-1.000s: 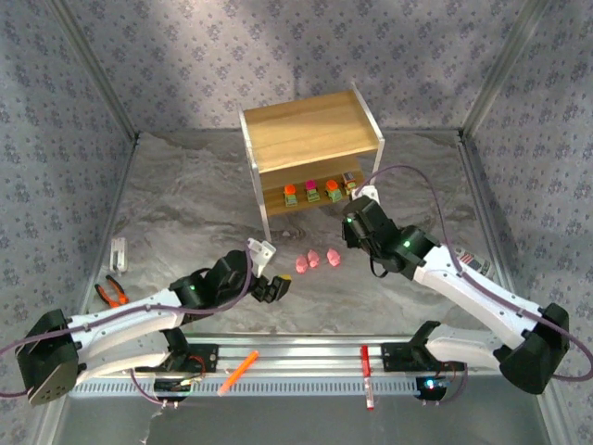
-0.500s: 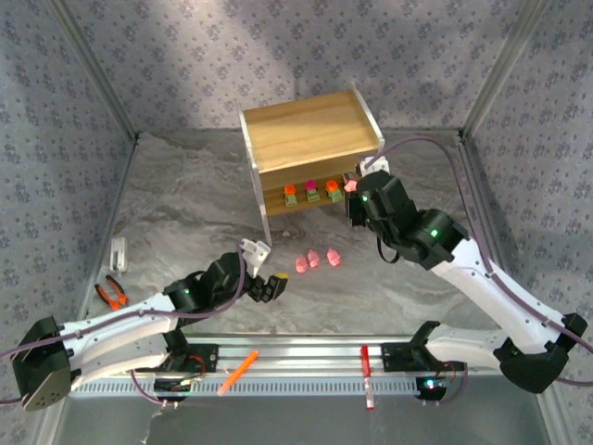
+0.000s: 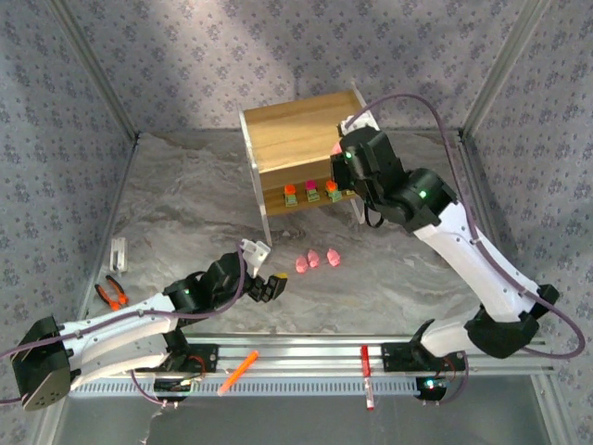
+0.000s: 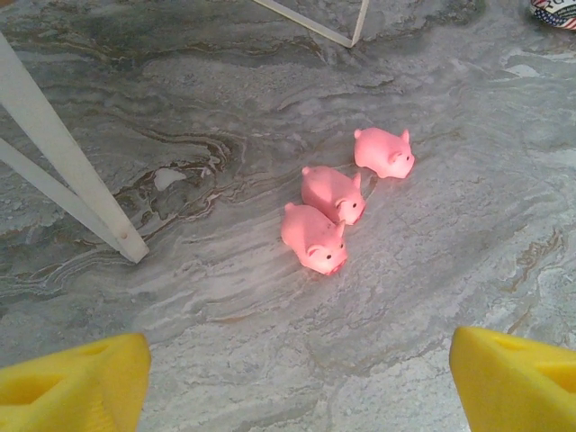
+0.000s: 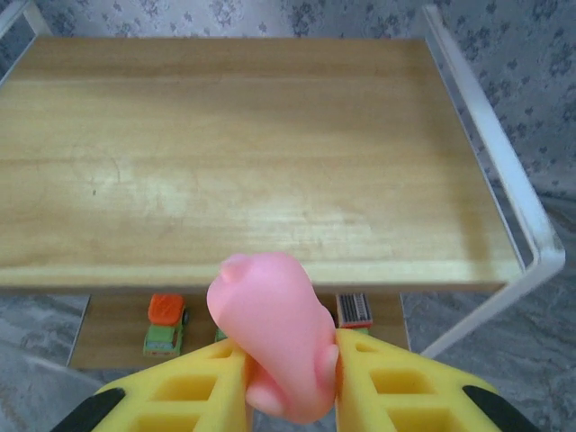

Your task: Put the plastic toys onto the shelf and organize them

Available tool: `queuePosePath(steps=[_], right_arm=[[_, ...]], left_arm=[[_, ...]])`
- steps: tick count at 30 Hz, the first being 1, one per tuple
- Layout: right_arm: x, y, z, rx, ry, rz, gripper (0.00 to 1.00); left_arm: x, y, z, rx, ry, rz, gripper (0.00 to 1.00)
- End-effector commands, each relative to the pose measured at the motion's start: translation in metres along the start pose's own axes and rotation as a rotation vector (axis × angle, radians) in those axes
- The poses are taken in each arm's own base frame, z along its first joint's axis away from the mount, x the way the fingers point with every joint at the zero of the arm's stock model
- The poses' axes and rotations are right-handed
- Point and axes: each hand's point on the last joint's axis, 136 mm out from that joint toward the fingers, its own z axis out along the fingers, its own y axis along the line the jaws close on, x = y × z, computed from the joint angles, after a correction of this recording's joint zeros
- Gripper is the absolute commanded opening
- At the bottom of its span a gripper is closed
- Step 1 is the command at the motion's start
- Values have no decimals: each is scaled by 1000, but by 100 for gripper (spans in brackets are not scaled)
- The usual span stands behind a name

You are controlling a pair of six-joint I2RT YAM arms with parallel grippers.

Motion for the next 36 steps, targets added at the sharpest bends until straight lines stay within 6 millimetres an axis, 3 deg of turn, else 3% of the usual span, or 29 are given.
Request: queuePosePath(steps=[1, 9, 21, 36], right_arm=[[-11, -15, 3, 60, 12, -50, 27], [-29, -40, 29, 87, 55, -18, 28], [-36, -51, 68, 85, 121, 23, 29], [-29, -58, 84, 75, 189, 42, 31]], left_arm=[[-5, 0, -4, -3, -28, 9, 86], [-5, 0, -5, -6, -29, 13, 86], [-5, 0, -6, -5, -29, 13, 86], [-5, 0, -5, -10, -24, 15, 86]])
